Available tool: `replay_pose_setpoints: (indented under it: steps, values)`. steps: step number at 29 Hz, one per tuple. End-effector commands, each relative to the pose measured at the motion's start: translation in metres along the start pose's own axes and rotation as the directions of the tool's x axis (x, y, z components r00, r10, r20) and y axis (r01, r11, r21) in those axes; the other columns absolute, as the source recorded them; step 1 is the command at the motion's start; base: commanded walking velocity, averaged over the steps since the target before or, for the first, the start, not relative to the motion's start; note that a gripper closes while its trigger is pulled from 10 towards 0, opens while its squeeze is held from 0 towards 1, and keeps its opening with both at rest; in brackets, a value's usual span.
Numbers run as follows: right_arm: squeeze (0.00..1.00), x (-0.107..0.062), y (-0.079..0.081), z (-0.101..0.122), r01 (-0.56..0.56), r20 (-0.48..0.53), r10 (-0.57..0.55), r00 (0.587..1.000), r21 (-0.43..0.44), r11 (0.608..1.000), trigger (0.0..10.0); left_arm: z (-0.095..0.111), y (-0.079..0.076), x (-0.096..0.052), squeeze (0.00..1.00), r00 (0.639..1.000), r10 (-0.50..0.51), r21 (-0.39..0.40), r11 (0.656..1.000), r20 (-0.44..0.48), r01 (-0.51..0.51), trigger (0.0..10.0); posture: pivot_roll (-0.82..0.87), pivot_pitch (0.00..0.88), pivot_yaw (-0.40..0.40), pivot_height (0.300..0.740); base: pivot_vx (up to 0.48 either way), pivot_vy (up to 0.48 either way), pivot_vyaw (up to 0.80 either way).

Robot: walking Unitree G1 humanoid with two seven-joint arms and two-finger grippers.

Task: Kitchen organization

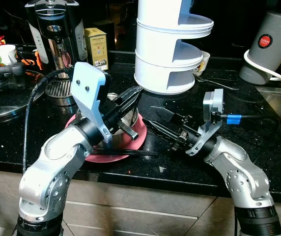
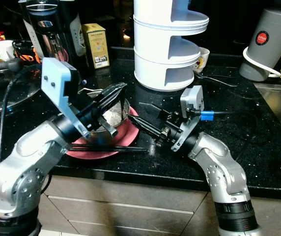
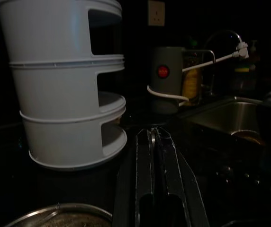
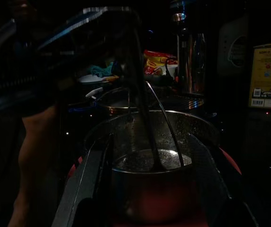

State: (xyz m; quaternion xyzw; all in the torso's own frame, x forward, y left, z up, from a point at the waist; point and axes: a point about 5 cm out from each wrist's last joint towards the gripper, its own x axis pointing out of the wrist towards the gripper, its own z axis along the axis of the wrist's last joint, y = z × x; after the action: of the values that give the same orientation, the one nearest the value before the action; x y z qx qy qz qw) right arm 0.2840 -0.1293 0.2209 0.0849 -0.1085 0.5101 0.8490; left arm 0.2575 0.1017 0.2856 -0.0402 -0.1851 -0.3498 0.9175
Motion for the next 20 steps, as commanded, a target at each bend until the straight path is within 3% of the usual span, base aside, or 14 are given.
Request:
replay_pose_setpoints:
  steps: [1,12,16,20]
  values:
    - [0.00,-0.001,-0.002,0.002,0.006,0.010,-0.006,1.000,0.001,1.000,10.0,0.003,-0.001,0.000,0.00,1.000,-0.008,-0.006,1.000,0.006,0.008,0.0,0.02,0.000,-0.040,0.740,0.000,0.000,0.00]
    - [0.00,0.000,-0.005,0.000,0.028,0.021,-0.028,0.999,0.011,1.000,10.0,0.027,0.002,0.003,0.00,0.995,-0.019,0.013,1.000,0.095,0.018,0.0,0.02,0.000,-0.037,0.740,0.000,0.000,0.00]
    - [0.00,-0.008,-0.021,0.010,0.153,0.118,-0.158,0.980,0.048,0.987,10.0,0.039,0.001,0.005,0.00,0.988,-0.043,0.018,0.999,0.147,0.041,0.0,0.02,0.000,-0.030,0.740,0.000,0.000,0.00]
    - [0.00,-0.012,-0.026,0.015,0.186,0.152,-0.193,0.969,0.060,0.981,10.0,0.041,0.001,0.006,0.00,0.986,-0.054,0.012,0.999,0.159,0.052,0.0,0.02,0.000,-0.030,0.740,0.000,0.000,0.00]
